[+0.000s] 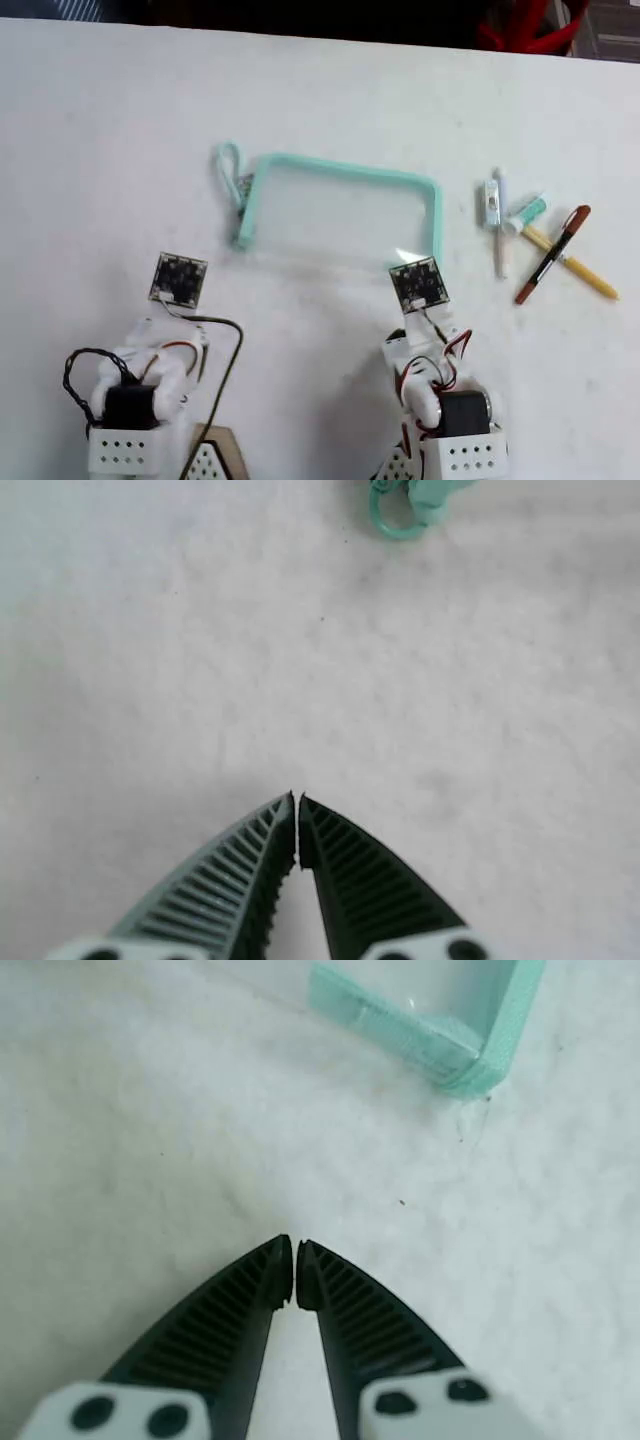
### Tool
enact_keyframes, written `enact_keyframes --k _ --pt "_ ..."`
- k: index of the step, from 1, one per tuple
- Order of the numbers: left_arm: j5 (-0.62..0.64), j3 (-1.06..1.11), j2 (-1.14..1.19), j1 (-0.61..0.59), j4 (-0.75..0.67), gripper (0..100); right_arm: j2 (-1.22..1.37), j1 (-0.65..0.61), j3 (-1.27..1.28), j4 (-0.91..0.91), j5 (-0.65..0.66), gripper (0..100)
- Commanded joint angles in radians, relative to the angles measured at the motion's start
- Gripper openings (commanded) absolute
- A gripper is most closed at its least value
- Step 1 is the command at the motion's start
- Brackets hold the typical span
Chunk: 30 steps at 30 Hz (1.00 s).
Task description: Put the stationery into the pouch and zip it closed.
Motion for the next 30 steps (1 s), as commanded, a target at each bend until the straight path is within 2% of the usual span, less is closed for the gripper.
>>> enact_keyframes --k 1,6,15,17,23,28,30 --pt "0.012 -0.002 -0.004 0.008 0.006 3 -0.002 -0.001 0.009 0.002 0.0 2.1" --pt "0.005 -0.005 -0.004 0.004 -0.017 3 -0.002 -0.038 0.009 -0.058 0.0 2.1" --pt "0.008 -0.003 -0.004 0.002 -0.446 3 -0.004 -0.131 0.009 -0.453 0.0 2.1" --pt "0.005 -0.005 -0.004 0.002 -0.493 3 -0.002 -0.137 0.009 -0.461 0.0 2.1" --pt "-0.003 -0.005 -0.004 0.002 -0.502 3 -0.002 -0.116 0.009 -0.38 0.002 2.1" --pt "-0.272 -0.063 -0.004 -0.004 -0.555 3 -0.002 -0.111 0.009 -0.361 0.002 2.1" --pt "-0.281 -0.104 -0.004 -0.004 -0.575 2 -0.002 -0.111 0.009 -0.361 0.002 2.1"
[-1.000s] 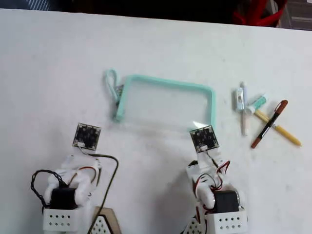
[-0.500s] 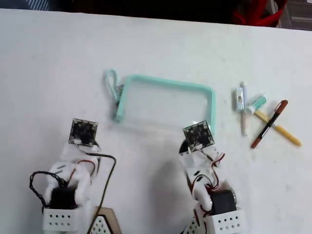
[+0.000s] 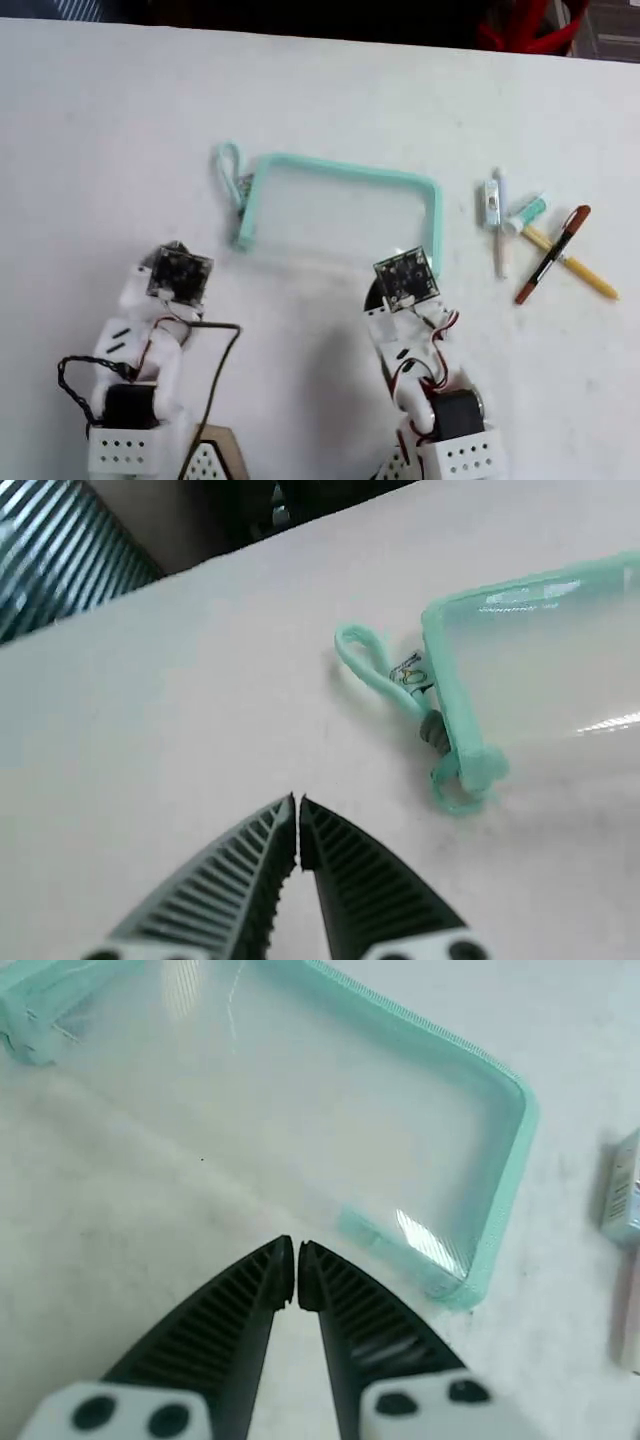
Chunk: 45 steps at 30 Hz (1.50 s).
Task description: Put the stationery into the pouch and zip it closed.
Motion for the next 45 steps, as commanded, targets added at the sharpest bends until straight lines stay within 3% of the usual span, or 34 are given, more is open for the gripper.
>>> enact_keyframes --k 1,6,11,17,22,26,30,34,37,39,45 --pt "-0.023 -0.121 -0.008 -0.004 -0.043 2 -0.002 0.015 0.009 0.002 0.002 2.1" --pt "0.203 -0.247 -0.008 -0.027 0.069 3 -0.002 0.015 0.009 0.002 0.002 2.1" --pt "0.201 -0.199 -0.008 -0.117 0.084 3 -0.004 0.013 0.009 -0.001 0.032 2.1" --pt "0.216 -0.253 -0.005 -0.173 0.184 7 -0.005 0.013 -0.006 0.001 0.362 2.2" --pt "0.259 -0.269 -0.005 -0.177 0.183 8 -0.002 -0.008 -0.124 0.077 0.387 2.2" --pt "0.236 -0.278 0.03 -0.177 0.183 8 -0.001 -0.101 -0.281 0.213 0.417 2.2" --pt "0.23 -0.371 0.259 -0.177 0.14 8 0.001 -0.219 -0.373 0.271 0.411 2.2" --pt "0.247 -0.519 0.648 -0.188 0.084 9 0.004 -0.277 -0.393 0.269 0.417 2.3" --pt "0.282 -0.628 0.918 -0.237 0.069 8 0.061 -0.282 -0.434 0.266 0.419 9.0" --pt "0.287 -0.672 1.046 -0.272 0.04 8 0.166 -0.285 -0.497 0.265 0.419 12.3" --pt "0.368 -0.681 1.216 -0.341 -0.107 9 0.69 -0.295 -0.835 0.245 0.402 7.4"
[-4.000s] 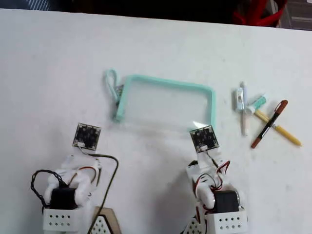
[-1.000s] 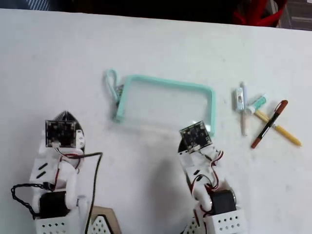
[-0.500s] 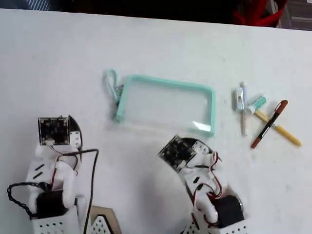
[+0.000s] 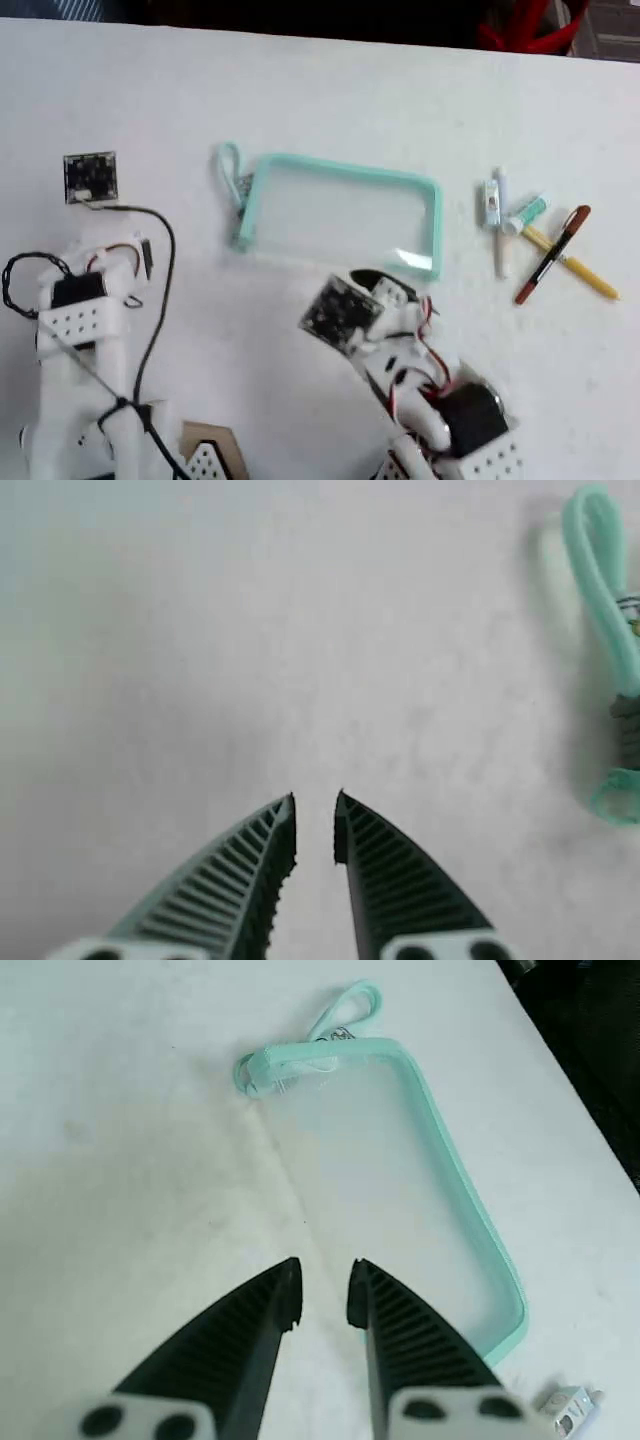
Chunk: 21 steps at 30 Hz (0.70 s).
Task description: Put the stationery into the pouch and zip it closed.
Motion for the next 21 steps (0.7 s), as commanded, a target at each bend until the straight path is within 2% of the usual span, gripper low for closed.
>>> enact_keyframes --k 1,4,8,14,21 --pt "0.068 -0.055 0.07 -0.053 -0.089 9 0.355 -0.025 -0.273 -0.016 -0.031 7.4" --pt "0.109 -0.055 0.111 -0.094 -0.132 9 0.618 -0.051 -0.493 0.005 -0.147 7.4" --pt "0.186 -0.055 0.14 -0.133 -0.164 9 0.924 -0.124 -0.792 0.07 -0.23 7.4" --pt "0.288 -0.054 0.14 -0.142 -0.155 9 1.339 -0.22 -1.177 0.16 -0.245 7.4" --pt "0.292 -0.035 0.14 -0.142 -0.166 9 1.744 -0.225 -1.6 0.159 -0.245 7.5"
